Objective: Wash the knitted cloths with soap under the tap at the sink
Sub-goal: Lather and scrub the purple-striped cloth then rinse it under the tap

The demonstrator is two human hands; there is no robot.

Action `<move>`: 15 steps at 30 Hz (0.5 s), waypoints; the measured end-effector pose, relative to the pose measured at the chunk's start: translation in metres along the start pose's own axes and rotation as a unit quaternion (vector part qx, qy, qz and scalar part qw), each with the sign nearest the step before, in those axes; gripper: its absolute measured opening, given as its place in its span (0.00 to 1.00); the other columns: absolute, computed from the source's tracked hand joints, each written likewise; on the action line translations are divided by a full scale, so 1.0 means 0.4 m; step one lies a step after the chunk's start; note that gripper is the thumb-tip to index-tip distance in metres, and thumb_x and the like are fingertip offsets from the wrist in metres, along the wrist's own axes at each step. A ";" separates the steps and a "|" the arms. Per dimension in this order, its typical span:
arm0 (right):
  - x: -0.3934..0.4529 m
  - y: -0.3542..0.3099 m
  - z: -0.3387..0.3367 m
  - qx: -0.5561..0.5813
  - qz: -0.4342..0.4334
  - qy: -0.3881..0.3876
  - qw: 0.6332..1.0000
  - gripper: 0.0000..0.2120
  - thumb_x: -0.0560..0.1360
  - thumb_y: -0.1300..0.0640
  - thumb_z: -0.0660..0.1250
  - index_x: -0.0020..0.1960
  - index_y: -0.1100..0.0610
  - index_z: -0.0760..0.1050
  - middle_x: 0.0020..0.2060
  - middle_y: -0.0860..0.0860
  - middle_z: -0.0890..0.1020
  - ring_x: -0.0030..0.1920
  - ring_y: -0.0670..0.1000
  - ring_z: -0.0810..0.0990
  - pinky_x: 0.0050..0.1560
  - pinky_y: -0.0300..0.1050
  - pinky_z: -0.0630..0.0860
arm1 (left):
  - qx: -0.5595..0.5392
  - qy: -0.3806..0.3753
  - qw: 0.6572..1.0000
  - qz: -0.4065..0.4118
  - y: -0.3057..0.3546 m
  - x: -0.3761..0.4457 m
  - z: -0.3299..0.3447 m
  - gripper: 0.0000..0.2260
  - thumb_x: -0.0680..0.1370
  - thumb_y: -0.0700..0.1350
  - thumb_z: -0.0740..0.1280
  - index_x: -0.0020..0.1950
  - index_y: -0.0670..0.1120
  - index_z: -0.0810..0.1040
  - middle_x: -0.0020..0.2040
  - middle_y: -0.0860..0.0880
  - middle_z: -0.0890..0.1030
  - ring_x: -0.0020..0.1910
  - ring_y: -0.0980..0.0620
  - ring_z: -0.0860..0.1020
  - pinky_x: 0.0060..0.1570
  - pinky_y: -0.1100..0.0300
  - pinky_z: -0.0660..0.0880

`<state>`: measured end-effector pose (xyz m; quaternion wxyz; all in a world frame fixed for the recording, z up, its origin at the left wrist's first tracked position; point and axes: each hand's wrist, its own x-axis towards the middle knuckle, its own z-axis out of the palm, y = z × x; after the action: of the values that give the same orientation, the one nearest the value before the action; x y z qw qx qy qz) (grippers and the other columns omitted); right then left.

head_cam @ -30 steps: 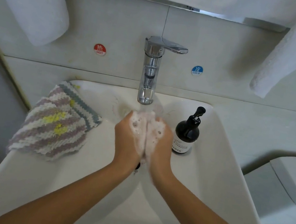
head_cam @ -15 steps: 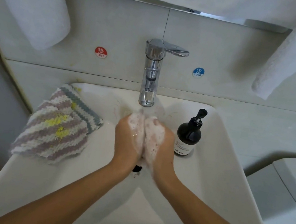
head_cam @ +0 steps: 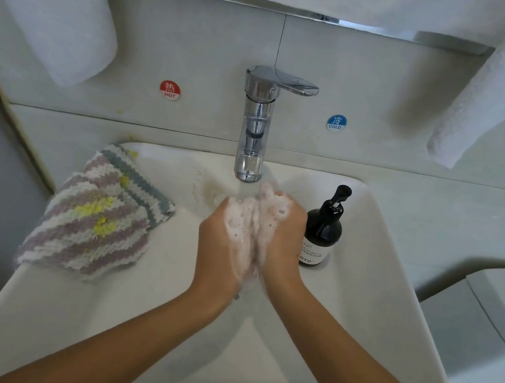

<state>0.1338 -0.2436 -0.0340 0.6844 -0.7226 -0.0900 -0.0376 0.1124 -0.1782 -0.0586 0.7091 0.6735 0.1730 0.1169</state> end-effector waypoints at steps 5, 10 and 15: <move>-0.022 0.030 0.012 -0.047 0.056 0.006 0.997 0.16 0.80 0.61 0.59 0.34 0.51 0.66 0.29 0.45 0.70 0.31 0.44 0.70 0.33 0.39 0.69 | 0.018 0.061 0.994 0.085 0.041 0.006 0.004 0.13 0.81 0.35 0.60 0.36 0.44 0.69 0.33 0.48 0.72 0.28 0.62 0.72 0.28 0.69 0.71; 0.013 0.002 0.015 -0.005 0.090 0.020 0.996 0.21 0.79 0.68 0.58 0.32 0.49 0.65 0.26 0.42 0.67 0.27 0.43 0.66 0.30 0.40 0.66 | 0.057 0.020 0.988 0.143 0.048 -0.046 -0.003 0.11 0.77 0.30 0.64 0.42 0.45 0.73 0.34 0.54 0.74 0.30 0.67 0.75 0.31 0.75 0.71; -0.021 -0.005 0.015 -0.024 0.123 -0.011 0.992 0.19 0.80 0.64 0.60 0.30 0.54 0.67 0.22 0.45 0.69 0.22 0.41 0.67 0.26 0.38 0.66 | 0.058 0.084 0.983 0.150 0.047 -0.016 -0.003 0.17 0.79 0.32 0.63 0.36 0.51 0.68 0.32 0.55 0.70 0.30 0.60 0.71 0.30 0.69 0.70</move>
<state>0.1247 -0.2382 -0.0338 0.6651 -0.7448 -0.0072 0.0530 0.1073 -0.1783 -0.0395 0.6265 0.7193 0.1355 0.2676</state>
